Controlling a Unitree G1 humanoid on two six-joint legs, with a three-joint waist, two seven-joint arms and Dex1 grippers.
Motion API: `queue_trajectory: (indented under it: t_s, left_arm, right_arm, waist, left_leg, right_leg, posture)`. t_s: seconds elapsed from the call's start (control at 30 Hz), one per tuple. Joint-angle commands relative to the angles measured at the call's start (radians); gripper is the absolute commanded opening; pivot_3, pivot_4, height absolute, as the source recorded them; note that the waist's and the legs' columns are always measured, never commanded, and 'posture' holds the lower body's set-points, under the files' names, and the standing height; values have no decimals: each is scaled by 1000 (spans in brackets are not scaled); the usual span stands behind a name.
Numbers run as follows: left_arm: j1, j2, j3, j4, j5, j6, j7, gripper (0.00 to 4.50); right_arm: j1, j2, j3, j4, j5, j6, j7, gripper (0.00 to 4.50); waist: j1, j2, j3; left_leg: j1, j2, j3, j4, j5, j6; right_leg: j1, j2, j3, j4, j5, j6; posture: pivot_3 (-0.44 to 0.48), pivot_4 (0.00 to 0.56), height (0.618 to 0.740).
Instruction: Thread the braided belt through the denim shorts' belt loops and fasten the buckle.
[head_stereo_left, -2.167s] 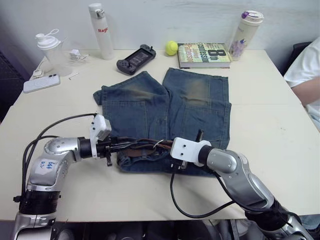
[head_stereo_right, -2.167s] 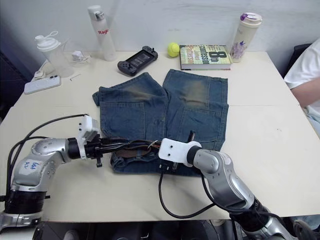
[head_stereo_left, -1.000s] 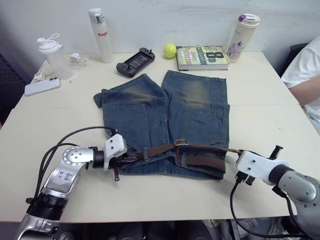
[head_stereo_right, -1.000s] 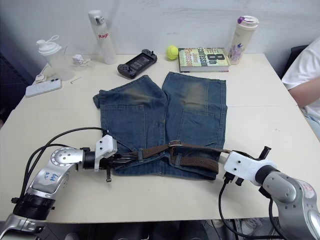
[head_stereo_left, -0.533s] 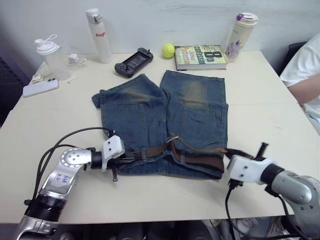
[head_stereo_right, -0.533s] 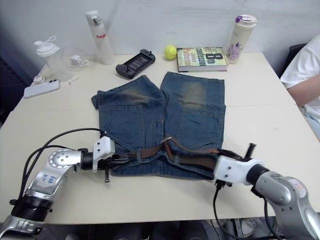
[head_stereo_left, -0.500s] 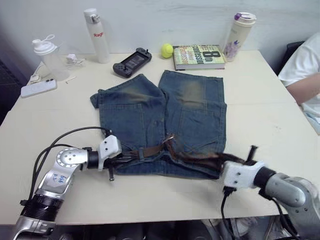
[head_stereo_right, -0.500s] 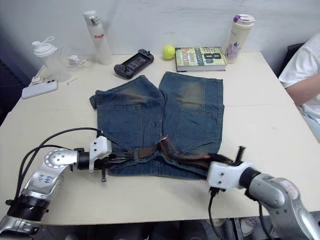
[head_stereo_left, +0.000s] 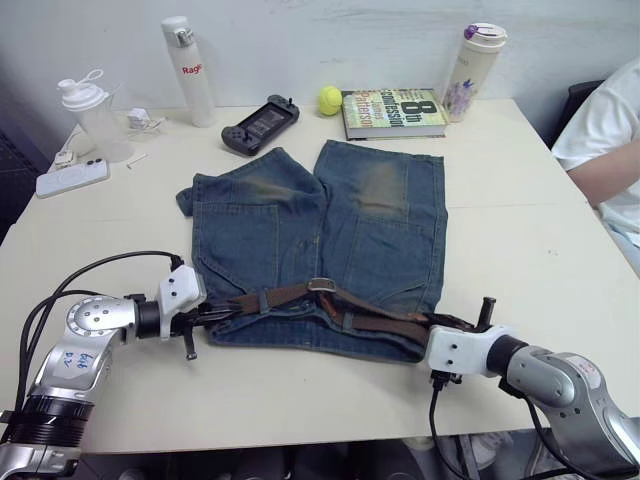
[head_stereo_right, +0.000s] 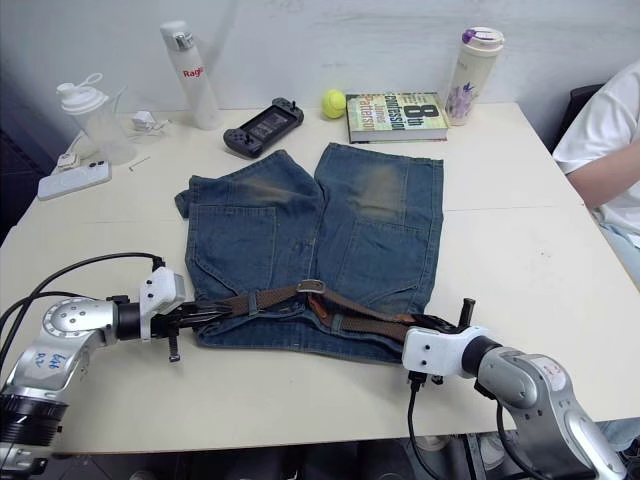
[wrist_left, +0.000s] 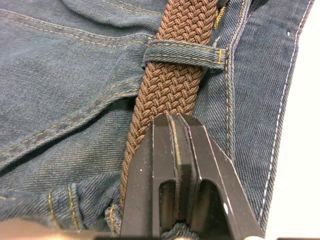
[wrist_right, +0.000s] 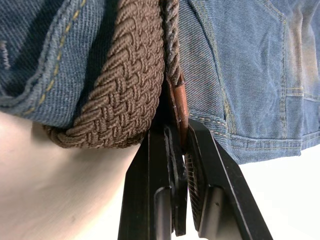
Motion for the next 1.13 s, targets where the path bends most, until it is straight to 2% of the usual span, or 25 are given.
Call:
queue_trajectory:
  t_s: [0.03, 0.1, 0.2, 0.27, 0.37, 0.53, 0.63, 0.8, 1.13]
  left_arm:
    - [31, 15, 49, -32, -30, 52, 13, 5]
    - [38, 21, 74, -66, -69, 93, 6, 0]
    - [41, 40, 128, -121, -148, 180, -12, 0]
    - [46, 66, 165, -163, -197, 240, -25, 0]
    - [35, 111, 210, -214, -258, 321, -40, 0]
    - [-25, 136, 281, -287, -401, 479, -7, 0]
    - [-63, 115, 298, -283, -418, 500, 40, 0]
    - [-80, 89, 300, -283, -398, 479, 96, 0]
    - [-66, 59, 305, -330, -420, 493, 148, 0]
  right_arm:
    - [25, 33, -22, -33, 55, 33, 13, 415]
    - [31, 54, -60, -65, 117, 83, 35, 1180]
    - [50, 85, -167, -164, 345, 225, 137, 2479]
    - [72, 61, -260, -228, 497, 341, 228, 3497]
    - [46, 15, -426, -262, 691, 478, 310, 3497]
    - [-133, -4, -613, -219, 1033, 712, 310, 3497]
    - [-229, 27, -596, -160, 1050, 710, 221, 3497]
    - [-280, 59, -542, -99, 1051, 703, 110, 3497]
    - [-263, 43, -492, -77, 1053, 665, 68, 3497]
  waist:
    - [0, 0, 0]
    - [-1, -1, 0]
    - [-1, -2, 1]
    - [-1, -2, 2]
    - [0, -2, 3]
    - [0, -2, 3]
    - [-1, -2, 3]
    - [0, -2, 3]
    - [0, -2, 3]
  left_leg:
    - [0, 0, 0, 0, 0, 0]
    - [0, 0, 0, -1, 0, 0]
    - [-1, 1, 0, 0, 0, 0]
    - [-1, 1, -1, 0, -1, 0]
    - [-1, 1, -2, 0, -4, 6]
    - [-1, 0, -2, 0, -4, 6]
    - [-2, 0, -3, 0, -4, 6]
    - [-4, 0, -2, 0, -3, 4]
    - [-4, -1, -1, 0, -2, 3]
  right_leg:
    - [0, 0, 0, 0, 0, 0]
    - [0, 0, 0, 0, 0, 0]
    - [0, 0, 0, 0, 0, 0]
    - [0, 0, 0, 0, 0, 0]
    - [0, -1, 0, -1, 0, 0]
    - [1, -1, 0, -2, 0, -1]
    - [0, -1, -1, -2, 0, -1]
    - [-1, -1, 0, -4, 0, -1]
    - [-1, -1, 0, -4, 0, -1]
  posture:
    - [0, 150, 740]
    - [0, 150, 740]
    - [0, 150, 740]
    - [0, 150, 740]
    - [0, 150, 740]
    - [0, 150, 740]
    - [0, 150, 740]
    - [0, 150, 740]
    - [0, 150, 740]
